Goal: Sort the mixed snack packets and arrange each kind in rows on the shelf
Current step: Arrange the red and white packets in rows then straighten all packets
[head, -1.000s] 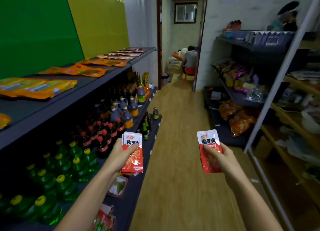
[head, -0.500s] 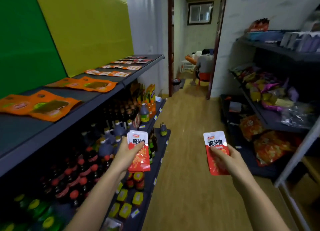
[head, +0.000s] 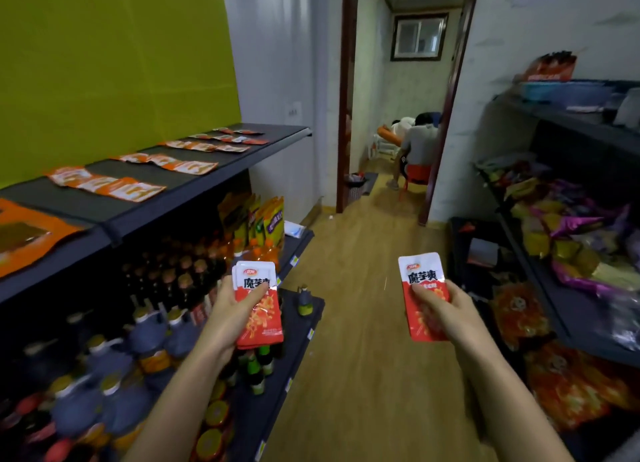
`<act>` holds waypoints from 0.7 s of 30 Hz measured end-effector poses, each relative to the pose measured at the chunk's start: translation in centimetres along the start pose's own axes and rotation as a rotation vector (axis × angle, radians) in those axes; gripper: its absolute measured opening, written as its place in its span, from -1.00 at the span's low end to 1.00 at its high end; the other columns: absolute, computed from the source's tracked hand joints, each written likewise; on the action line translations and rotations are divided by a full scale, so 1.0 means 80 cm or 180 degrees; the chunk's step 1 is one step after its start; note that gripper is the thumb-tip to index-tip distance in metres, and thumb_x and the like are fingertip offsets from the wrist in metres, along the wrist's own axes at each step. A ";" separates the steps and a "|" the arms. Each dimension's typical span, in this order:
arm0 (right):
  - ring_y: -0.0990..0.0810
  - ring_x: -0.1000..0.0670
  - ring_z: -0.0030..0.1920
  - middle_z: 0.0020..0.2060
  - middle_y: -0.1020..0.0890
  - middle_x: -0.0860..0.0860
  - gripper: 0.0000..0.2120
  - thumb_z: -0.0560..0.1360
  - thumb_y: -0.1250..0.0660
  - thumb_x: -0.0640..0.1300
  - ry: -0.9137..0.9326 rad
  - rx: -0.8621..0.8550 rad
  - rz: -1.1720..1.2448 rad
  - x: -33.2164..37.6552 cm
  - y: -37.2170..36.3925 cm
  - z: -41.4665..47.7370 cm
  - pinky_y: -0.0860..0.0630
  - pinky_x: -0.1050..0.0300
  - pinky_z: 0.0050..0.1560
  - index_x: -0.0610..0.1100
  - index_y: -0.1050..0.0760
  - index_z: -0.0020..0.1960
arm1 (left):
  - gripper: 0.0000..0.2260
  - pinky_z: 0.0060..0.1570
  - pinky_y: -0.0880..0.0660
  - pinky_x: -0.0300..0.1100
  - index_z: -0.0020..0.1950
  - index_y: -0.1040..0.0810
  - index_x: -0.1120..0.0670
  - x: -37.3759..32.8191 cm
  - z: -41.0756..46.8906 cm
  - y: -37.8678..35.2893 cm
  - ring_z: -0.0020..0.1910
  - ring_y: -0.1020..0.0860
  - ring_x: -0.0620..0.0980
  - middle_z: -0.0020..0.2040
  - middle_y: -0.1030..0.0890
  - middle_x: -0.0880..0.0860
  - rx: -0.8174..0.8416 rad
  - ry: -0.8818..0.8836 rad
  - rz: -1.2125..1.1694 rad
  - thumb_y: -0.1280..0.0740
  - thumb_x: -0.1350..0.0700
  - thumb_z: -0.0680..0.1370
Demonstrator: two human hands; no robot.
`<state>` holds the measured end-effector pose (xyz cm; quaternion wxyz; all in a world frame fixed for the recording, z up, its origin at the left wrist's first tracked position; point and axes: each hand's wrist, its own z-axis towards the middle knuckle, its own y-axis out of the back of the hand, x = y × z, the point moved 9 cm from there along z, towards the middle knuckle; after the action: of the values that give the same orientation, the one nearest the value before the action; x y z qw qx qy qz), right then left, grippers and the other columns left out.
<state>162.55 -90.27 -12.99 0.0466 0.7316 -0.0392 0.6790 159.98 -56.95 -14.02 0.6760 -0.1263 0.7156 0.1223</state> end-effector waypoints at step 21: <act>-0.60 0.14 -0.46 -0.33 -0.65 0.00 -0.85 0.48 -0.36 -0.15 -0.0262 0.0739 -0.0086 0.005 -0.114 0.547 -0.49 0.30 -0.44 -0.15 -0.55 0.03 | -0.77 -0.23 -0.51 -0.14 0.15 -0.40 0.06 -0.015 0.484 -0.201 -0.13 -0.56 0.00 -0.02 -0.57 0.09 -0.0365 0.0005 -0.0094 -0.32 0.19 0.52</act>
<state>207.00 -86.54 -15.98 -0.0310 0.7598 0.0476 0.6476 201.86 -58.67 -15.10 0.6687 -0.1755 0.7061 0.1530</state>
